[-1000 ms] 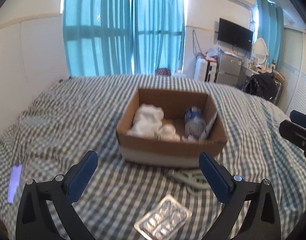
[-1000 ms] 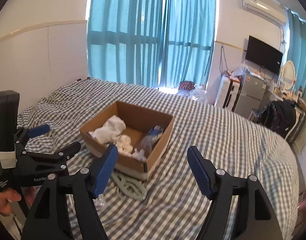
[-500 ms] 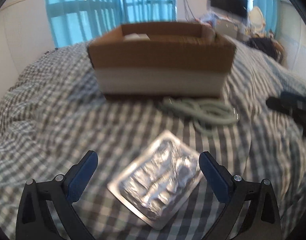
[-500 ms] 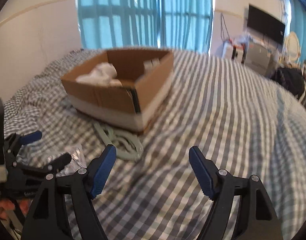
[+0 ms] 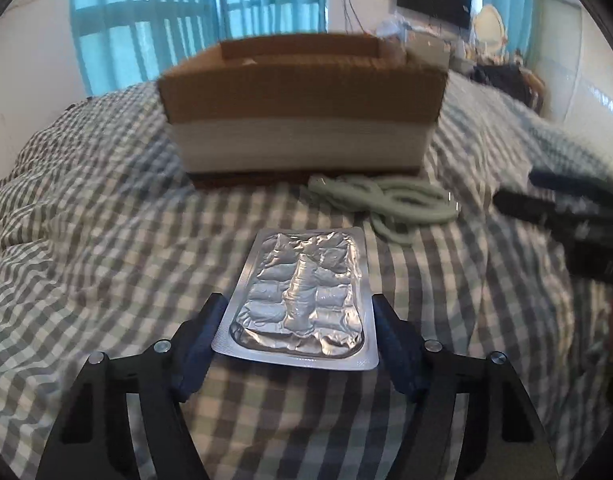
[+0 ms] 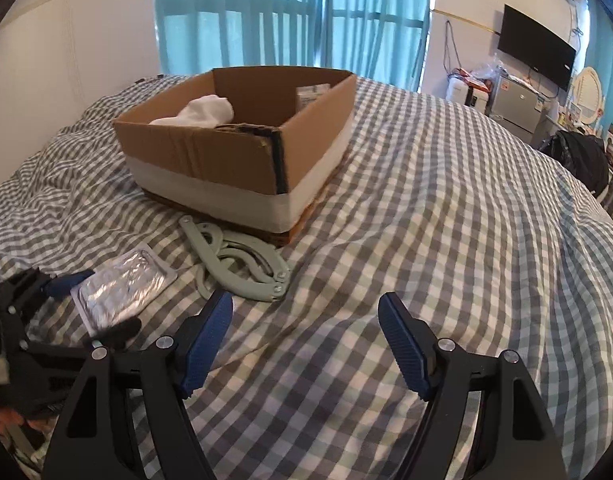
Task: Organize objects
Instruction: 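Grasp the foil blister pack with the left tool while the right tool grasps the green hanger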
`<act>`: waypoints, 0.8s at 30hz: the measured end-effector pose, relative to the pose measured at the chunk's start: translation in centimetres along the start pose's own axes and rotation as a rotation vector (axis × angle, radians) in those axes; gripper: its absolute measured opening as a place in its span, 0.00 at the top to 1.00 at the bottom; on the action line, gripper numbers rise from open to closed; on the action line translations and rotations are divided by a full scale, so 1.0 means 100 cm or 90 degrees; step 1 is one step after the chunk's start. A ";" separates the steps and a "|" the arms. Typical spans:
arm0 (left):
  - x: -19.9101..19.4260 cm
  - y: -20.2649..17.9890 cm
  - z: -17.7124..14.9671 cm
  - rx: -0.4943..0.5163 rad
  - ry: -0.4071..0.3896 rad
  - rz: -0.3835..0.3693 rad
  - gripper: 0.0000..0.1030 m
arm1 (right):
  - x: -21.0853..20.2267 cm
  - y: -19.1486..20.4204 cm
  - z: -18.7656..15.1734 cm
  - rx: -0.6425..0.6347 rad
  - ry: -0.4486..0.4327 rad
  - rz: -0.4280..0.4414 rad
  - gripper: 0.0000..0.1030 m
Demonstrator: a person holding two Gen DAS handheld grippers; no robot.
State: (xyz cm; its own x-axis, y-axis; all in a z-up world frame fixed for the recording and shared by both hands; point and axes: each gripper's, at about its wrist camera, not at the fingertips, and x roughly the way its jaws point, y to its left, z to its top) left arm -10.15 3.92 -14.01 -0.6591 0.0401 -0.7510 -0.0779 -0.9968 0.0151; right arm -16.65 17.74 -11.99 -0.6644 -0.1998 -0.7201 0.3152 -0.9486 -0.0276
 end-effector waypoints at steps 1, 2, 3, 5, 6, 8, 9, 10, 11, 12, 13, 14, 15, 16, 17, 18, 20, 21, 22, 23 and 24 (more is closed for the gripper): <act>-0.003 0.006 0.004 -0.012 -0.009 -0.001 0.29 | 0.000 0.002 0.000 -0.002 -0.002 0.004 0.21; -0.008 0.010 0.007 -0.024 -0.019 -0.003 0.29 | 0.001 0.003 0.000 -0.003 -0.003 0.005 0.15; -0.013 0.017 0.011 -0.042 -0.032 -0.003 0.29 | 0.002 0.005 0.000 -0.005 -0.005 0.004 0.13; -0.016 0.028 0.020 -0.061 -0.043 -0.001 0.29 | 0.006 0.008 0.002 -0.006 -0.007 0.014 0.12; -0.015 0.033 0.024 -0.070 -0.048 0.010 0.29 | 0.009 0.010 0.003 -0.007 -0.005 0.024 0.12; -0.011 0.043 0.030 -0.080 -0.051 0.031 0.29 | 0.017 0.015 0.007 -0.014 -0.002 0.031 0.12; -0.006 0.049 0.033 -0.085 -0.049 0.040 0.29 | 0.024 0.018 0.010 -0.023 -0.002 0.028 0.12; -0.002 0.053 0.034 -0.090 -0.046 0.048 0.29 | 0.029 0.021 0.012 -0.029 0.001 0.027 0.12; 0.001 0.056 0.034 -0.094 -0.044 0.055 0.29 | 0.037 0.024 0.015 -0.036 0.006 0.030 0.12; 0.005 0.060 0.034 -0.099 -0.044 0.060 0.29 | 0.043 0.027 0.017 -0.041 0.012 0.032 0.12; 0.008 0.063 0.033 -0.105 -0.046 0.059 0.29 | 0.051 0.030 0.019 -0.049 0.020 0.032 0.12; 0.010 0.065 0.033 -0.106 -0.048 0.054 0.29 | 0.058 0.034 0.021 -0.058 0.025 0.030 0.12; 0.013 0.067 0.032 -0.106 -0.050 0.048 0.29 | 0.065 0.037 0.022 -0.072 0.028 0.027 0.12; 0.015 0.068 0.031 -0.105 -0.052 0.047 0.29 | 0.070 0.041 0.023 -0.085 0.029 0.026 0.12; 0.017 0.068 0.029 -0.103 -0.052 0.046 0.29 | 0.075 0.044 0.025 -0.096 0.030 0.023 0.12; 0.020 0.069 0.029 -0.102 -0.049 0.043 0.29 | 0.081 0.047 0.026 -0.105 0.034 0.022 0.12; 0.024 0.071 0.026 -0.107 -0.041 0.037 0.29 | 0.091 0.049 0.028 -0.107 0.048 0.025 0.12; 0.027 0.073 0.025 -0.112 -0.035 0.031 0.29 | 0.097 0.050 0.029 -0.105 0.056 0.021 0.12; 0.029 0.075 0.023 -0.116 -0.032 0.029 0.29 | 0.103 0.050 0.029 -0.103 0.065 0.019 0.12; 0.030 0.076 0.021 -0.120 -0.029 0.028 0.29 | 0.108 0.051 0.028 -0.103 0.073 0.017 0.12; 0.031 0.077 0.020 -0.122 -0.026 0.025 0.29 | 0.112 0.051 0.027 -0.103 0.080 0.013 0.11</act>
State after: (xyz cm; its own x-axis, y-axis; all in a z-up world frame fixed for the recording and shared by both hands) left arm -14.26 -3.49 -14.89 -0.6887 0.0005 -0.7250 0.0894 -0.9923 -0.0856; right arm -24.35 9.97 -18.30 -0.5700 -0.1767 -0.8024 0.4397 -0.8906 -0.1162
